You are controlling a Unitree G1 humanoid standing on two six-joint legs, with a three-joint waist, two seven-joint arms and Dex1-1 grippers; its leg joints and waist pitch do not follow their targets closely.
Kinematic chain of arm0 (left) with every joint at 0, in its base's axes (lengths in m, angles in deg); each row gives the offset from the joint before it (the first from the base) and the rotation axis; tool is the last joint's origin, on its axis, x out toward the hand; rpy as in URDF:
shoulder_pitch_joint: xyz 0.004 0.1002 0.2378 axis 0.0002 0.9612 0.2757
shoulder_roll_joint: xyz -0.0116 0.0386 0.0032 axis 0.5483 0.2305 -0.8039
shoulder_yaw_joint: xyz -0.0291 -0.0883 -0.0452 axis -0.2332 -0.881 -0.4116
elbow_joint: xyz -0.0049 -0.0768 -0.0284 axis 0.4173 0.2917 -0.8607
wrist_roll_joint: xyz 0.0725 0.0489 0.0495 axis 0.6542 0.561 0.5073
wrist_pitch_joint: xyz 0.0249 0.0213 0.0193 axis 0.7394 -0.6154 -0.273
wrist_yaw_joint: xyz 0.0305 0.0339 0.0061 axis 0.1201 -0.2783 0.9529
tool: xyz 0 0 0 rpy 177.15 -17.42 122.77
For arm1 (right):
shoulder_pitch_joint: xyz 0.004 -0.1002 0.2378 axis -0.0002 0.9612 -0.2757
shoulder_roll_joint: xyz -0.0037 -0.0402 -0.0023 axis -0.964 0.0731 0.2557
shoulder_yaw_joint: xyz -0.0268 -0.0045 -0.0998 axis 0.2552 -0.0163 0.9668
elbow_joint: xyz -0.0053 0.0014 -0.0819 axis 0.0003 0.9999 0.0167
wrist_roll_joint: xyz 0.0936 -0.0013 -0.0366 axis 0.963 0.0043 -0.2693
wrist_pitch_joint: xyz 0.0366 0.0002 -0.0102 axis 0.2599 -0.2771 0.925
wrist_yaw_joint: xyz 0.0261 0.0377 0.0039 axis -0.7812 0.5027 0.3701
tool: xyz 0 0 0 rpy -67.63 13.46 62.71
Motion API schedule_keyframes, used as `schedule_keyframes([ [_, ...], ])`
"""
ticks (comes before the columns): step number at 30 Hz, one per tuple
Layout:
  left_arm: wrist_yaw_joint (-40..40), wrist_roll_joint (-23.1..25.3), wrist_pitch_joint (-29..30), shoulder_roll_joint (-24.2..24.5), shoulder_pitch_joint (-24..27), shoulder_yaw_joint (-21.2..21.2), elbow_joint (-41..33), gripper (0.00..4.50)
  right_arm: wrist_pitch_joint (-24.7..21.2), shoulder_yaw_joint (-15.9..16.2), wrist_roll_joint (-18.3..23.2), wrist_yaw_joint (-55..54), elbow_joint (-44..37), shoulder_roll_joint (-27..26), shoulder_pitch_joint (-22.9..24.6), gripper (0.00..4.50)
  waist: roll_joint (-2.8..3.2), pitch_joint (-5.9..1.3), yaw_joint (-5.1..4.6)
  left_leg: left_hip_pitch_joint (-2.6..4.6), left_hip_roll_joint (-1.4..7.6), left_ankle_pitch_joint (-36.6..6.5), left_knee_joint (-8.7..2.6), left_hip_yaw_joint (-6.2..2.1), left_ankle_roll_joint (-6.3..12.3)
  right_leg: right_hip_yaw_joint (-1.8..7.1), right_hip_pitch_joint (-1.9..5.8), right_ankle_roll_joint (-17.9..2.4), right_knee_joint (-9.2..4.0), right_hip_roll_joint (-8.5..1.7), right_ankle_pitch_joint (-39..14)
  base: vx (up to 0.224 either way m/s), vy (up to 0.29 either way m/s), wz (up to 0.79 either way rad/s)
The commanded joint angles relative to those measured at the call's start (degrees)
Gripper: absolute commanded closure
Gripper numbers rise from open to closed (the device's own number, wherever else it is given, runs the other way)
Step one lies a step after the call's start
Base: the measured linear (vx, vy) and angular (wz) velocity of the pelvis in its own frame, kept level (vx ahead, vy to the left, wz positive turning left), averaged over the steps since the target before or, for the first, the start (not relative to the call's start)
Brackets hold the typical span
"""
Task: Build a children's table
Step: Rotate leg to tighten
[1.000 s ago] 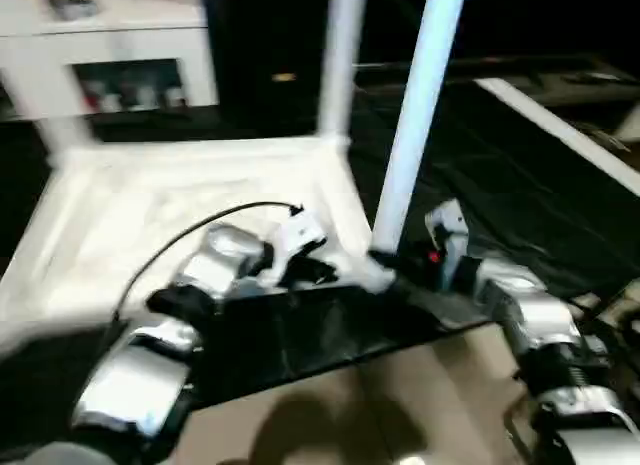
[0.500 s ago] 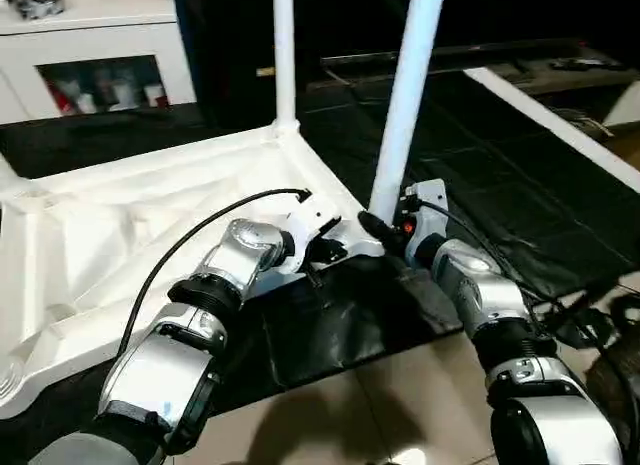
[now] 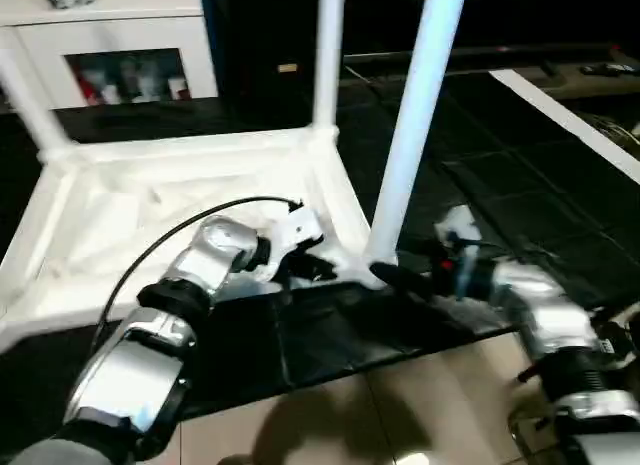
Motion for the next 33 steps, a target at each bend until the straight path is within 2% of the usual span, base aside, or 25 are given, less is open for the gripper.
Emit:
schedule_keyframes([
  [1, 5.5, 0.9, -3.1, 0.5, 0.4, 2.6, -1.9, 4.5, 1.9, 1.0, 0.2, 3.9, -1.9, 1.4, 0.7, 0.09, -0.23, -4.11, 0.18, 0.26, 0.7, -12.4, -3.24, 1.05, 4.9, 2.29, 3.55, -13.3, -3.23, -2.82, -14.3, 0.0, 0.0, 0.0],
  [4, 8.2, 0.9, -4.3, 0.9, 0.8, 3.5, -2.4, 4.5, 0.4, 2.2, 1.1, 7.5, -2.8, 2.1, 0.6, 0.09, -0.24, -4.15, 0.46, 0.29, 0.77, -12.7, -3.28, 1.18, 4.16, 2.24, 3.42, -12.8, -3.23, -2.82, -15.6, 0.0, 0.0, 0.0],
  [7, 11.7, 0.7, -5.9, 1.2, 1.2, 4.6, -3.4, 4.5, -0.6, 4.4, 1.5, 11.9, -2.5, 2.1, -0.2, 0.09, -0.33, -4.29, 1.0, 0.48, 0.86, -11.8, -3.2, 1.25, 3.95, 2.32, 3.26, -13.4, -2.95, -2.78, -13.8, 0.0, 0.0, 0.0],
  [9, 12.4, 0.6, -6.1, 1.2, 1.3, 4.9, -3.6, 4.5, -0.7, 4.8, 1.5, 12.5, -2.2, 2.0, -0.5, 0.26, -0.25, -4.36, 1.2, 0.39, 0.93, -11.2, -3.16, 1.22, 4.02, 2.33, 3.3, -13.9, -2.68, -2.84, -12.2, 0.0, 0.0, 0.0],
  [10, 13.1, 0.5, -6.5, 1.3, 1.4, 5.2, -3.9, 4.5, -0.7, 5.3, 1.3, 13.1, -1.6, 1.9, -1.0, 0.37, -0.47, -4.38, 1.24, 0.34, 0.88, -10.8, -3.12, 1.28, 4.09, 2.31, 3.33, -14.1, -2.58, -2.78, -11.4, 0.0, 0.0, 0.0],
  [17, 14.4, 0.6, -7.5, 1.0, 1.2, 6.0, -4.4, 4.5, 0.5, 8.2, -0.7, 16.2, 2.4, 0.4, -3.9, 0.95, -0.33, -4.34, 1.35, 0.37, 0.9, -11.5, -3.16, 1.24, 3.43, 2.32, 3.21, -13.4, -2.73, -2.95, -13.8, 0.0, 0.0, 0.0],
  [23, 14.7, 0.7, -7.5, 1.2, 1.5, 5.9, -4.9, 4.5, 0.8, 8.9, -0.7, 17.1, 3.4, -0.1, -4.7, 1.51, -0.5, -4.47, 1.5, 0.21, 0.82, -10.3, -3.04, 1.23, 3.66, 2.29, 3.39, -13.7, -2.41, -2.89, -11.9, 0.0, 0.0, 0.0],
  [27, 14.6, 0.6, -7.6, 1.4, 1.5, 5.9, -4.8, 4.5, 1.3, 9.0, -0.7, 17.3, 4.4, -0.5, -5.1, 1.83, -0.43, -4.51, 1.54, 0.18, 0.81, -9.8, -3.0, 1.19, 3.73, 2.29, 3.43, -13.6, -2.32, -2.9, -11.8, 0.0, 0.0, 0.0],
  [29, 14.2, 0.7, -7.7, 1.4, 1.4, 5.8, -4.5, 4.5, 1.6, 9.0, -0.6, 17.4, 5.1, -0.8, -5.2, 1.93, -0.18, -4.52, 1.5, 0.23, 0.83, -10.1, -3.01, 1.19, 3.67, 2.27, 3.35, -13.8, -2.32, -2.88, -11.6, 0.0, 0.0, 0.0],
  [33, 13.4, 1.0, -7.7, 1.5, 1.3, 5.7, -4.0, 4.5, 1.4, 8.9, -0.4, 17.6, 5.1, -1.2, -5.2, 2.24, -0.22, -4.48, 1.53, 0.25, 0.82, -10.9, -3.03, 1.2, 3.34, 2.27, 3.37, -13.7, -2.41, -2.9, -12.2, 0.0, 0.0, 0.0],
])
